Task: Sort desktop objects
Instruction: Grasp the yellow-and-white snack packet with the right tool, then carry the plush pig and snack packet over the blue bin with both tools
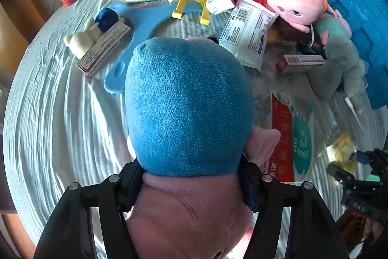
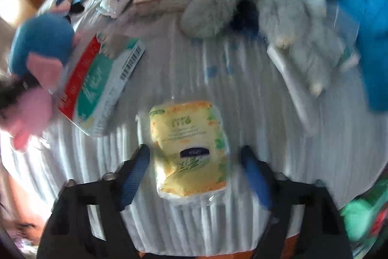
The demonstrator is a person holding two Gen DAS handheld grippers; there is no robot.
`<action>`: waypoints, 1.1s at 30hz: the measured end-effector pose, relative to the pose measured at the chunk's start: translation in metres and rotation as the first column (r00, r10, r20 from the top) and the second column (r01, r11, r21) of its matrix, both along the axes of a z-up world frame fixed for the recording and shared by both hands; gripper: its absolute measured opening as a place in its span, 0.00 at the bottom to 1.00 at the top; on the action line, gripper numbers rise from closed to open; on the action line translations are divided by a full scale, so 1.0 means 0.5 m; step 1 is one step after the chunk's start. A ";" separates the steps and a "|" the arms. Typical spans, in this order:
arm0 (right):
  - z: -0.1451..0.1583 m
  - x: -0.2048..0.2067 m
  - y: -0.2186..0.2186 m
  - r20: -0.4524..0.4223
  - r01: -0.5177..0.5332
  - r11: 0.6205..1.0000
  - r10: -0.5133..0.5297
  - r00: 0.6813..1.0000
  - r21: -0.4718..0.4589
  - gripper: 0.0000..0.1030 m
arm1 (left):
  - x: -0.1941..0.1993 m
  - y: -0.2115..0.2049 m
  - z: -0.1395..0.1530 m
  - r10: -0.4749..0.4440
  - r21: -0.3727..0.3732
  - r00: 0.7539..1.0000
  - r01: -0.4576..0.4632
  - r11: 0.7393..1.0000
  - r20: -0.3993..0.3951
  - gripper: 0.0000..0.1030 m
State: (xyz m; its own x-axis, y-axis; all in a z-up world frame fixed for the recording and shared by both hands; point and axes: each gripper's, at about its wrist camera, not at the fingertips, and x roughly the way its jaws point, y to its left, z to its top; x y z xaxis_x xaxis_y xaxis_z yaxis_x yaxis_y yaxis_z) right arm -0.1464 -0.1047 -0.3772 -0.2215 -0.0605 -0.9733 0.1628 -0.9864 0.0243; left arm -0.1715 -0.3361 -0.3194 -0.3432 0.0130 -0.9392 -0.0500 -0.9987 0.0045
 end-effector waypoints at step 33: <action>0.533 -0.072 0.176 -0.555 -0.265 0.960 0.172 0.814 -0.091 0.37 | 0.046 0.332 0.425 0.115 0.011 0.883 -0.123 0.992 -0.455 0.61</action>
State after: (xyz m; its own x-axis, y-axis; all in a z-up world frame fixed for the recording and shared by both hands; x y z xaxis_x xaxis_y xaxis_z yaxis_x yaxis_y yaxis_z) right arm -0.1824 -0.0168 -0.1108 -0.6672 -0.3117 -0.6765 0.4065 -0.9134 0.0199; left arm -0.1484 -0.1702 -0.1068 -0.7300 -0.0698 -0.6798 0.0811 -0.9966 0.0153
